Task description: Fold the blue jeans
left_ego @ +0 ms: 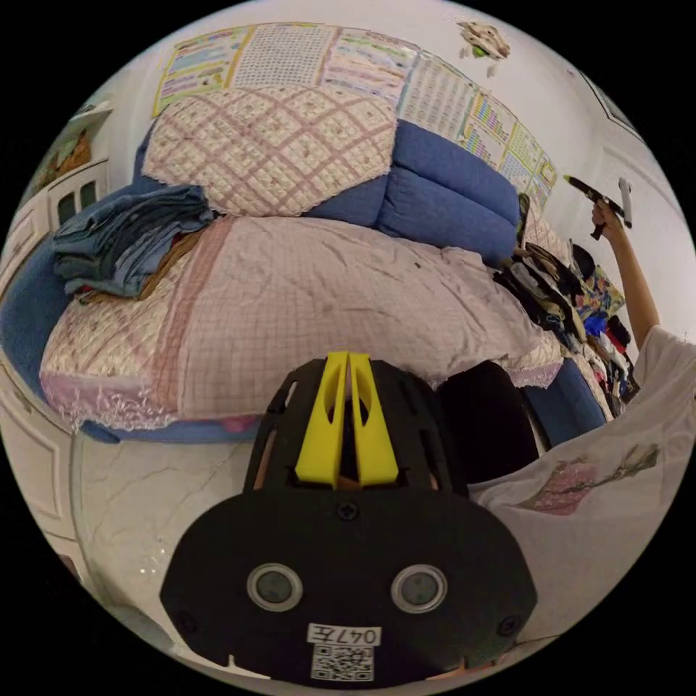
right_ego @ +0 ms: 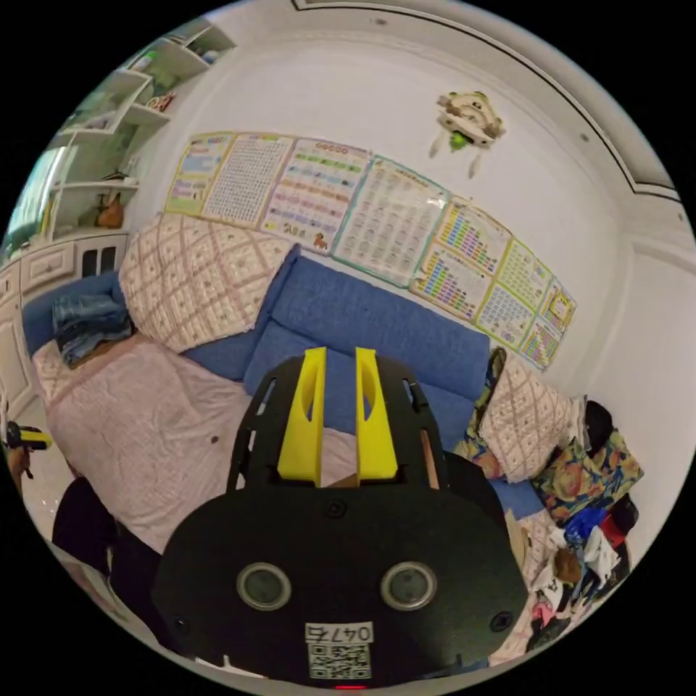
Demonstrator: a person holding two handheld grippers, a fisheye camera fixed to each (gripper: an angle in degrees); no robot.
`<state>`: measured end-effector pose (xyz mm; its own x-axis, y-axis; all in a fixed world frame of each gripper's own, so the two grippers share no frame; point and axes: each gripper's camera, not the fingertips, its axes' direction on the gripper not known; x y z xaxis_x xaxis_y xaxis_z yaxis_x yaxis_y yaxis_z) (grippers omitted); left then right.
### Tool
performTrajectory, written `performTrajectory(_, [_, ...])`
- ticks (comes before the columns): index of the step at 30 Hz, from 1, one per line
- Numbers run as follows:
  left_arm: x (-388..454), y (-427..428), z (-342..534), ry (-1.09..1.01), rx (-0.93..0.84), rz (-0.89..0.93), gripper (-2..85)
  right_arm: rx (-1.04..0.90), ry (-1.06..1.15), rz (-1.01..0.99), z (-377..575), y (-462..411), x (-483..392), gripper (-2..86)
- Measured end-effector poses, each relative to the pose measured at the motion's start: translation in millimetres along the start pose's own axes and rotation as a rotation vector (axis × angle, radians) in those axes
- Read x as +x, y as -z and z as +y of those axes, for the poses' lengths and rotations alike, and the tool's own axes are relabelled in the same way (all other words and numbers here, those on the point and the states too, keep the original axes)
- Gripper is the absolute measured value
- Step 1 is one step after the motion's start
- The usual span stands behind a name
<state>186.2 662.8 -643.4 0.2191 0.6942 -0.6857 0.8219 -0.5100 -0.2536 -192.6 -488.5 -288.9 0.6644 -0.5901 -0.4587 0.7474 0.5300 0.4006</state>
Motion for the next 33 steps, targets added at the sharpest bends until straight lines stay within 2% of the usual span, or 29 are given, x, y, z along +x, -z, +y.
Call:
performTrajectory(4, [0, 32, -8, 0.06, 0.009, -0.047, -1.0, 0.155, -0.138, -0.217, -21, -38, -45, 2.1])
performTrajectory(6, [5, 45, -15, 0.075, 0.019, -0.066, -1.0, 0.149, -0.13, -0.165, -28, -63, -81, 2.2])
performTrajectory(8, [14, 61, -26, 0.087, 0.039, -0.091, -1.0, 0.077, -0.03, -0.018, -34, -97, -147, 2.8])
performTrajectory(9, [16, 64, -28, 0.091, 0.042, -0.097, -1.0, 0.069, -0.012, -0.021, -33, -104, -163, 2.9])
performTrajectory(12, [28, 72, -43, 0.11, 0.036, -0.11, -1.0, 0.07, -0.055, -0.279, -20, -135, -220, 2.8])
performTrajectory(14, [38, 76, -57, 0.119, 0.024, -0.12, -0.9, 0.0, -0.174, -0.566, -3, -167, -250, 1.8])
performTrajectory(18, [51, 89, -83, 0.143, 0.043, -0.173, -0.5, -0.096, -0.365, -0.947, 31, -223, -293, 0.8])
performTrajectory(20, [58, 98, -106, 0.151, 0.065, -0.204, 0.4, -0.128, -0.525, -1.233, 53, -261, -319, 0.7])
performTrajectory(23, [68, 103, -139, 0.145, 0.091, -0.244, 4.4, -0.057, -0.631, -1.572, 71, -302, -354, 0.3])
performTrajectory(27, [86, 100, -181, 0.112, 0.121, -0.287, 6.2, -0.045, -0.661, -1.681, 63, -332, -388, -0.3])
performTrajectory(29, [94, 93, -208, 0.08, 0.14, -0.337, 6.6, 0.0, -0.597, -1.754, 45, -342, -402, -0.3])
performTrajectory(33, [91, 75, -256, 0.076, 0.101, -0.418, 7.1, -0.157, -0.681, -1.795, 37, -370, -435, -0.4])
